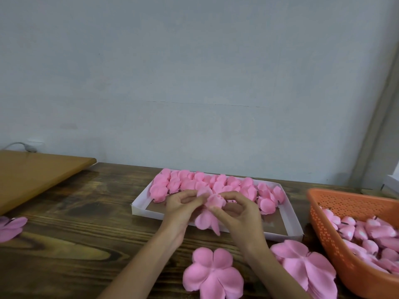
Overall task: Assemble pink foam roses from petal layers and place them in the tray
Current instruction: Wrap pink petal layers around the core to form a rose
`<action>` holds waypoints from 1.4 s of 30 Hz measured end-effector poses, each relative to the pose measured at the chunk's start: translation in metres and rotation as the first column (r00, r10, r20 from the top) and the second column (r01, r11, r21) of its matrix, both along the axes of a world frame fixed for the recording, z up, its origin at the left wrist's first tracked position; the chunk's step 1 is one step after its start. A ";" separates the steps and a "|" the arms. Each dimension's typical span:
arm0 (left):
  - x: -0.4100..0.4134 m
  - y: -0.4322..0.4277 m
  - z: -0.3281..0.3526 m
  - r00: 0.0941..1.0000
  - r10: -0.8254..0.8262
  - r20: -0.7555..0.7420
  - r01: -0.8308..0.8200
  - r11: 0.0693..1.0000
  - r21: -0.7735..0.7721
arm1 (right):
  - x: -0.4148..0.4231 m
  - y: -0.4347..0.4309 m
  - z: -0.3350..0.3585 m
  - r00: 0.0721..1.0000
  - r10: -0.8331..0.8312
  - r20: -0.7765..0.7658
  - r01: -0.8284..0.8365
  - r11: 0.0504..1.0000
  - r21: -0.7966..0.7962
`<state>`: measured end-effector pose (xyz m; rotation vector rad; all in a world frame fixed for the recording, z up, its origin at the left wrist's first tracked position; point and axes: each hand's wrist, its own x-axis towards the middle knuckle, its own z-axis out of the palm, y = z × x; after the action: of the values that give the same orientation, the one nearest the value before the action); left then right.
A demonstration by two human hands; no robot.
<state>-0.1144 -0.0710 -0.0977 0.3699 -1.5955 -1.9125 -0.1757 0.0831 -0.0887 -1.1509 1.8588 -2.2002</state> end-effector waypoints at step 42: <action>0.008 0.004 0.006 0.989 -0.113 -0.098 0.082 0.958 -0.275 | 0.002 0.008 0.009 0.989 -0.081 -0.127 0.091 0.993 0.078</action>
<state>-0.1065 -0.0670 -0.0922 0.0675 -1.7970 -1.7213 -0.1735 0.0911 -0.0794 -1.2408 2.0653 -2.1159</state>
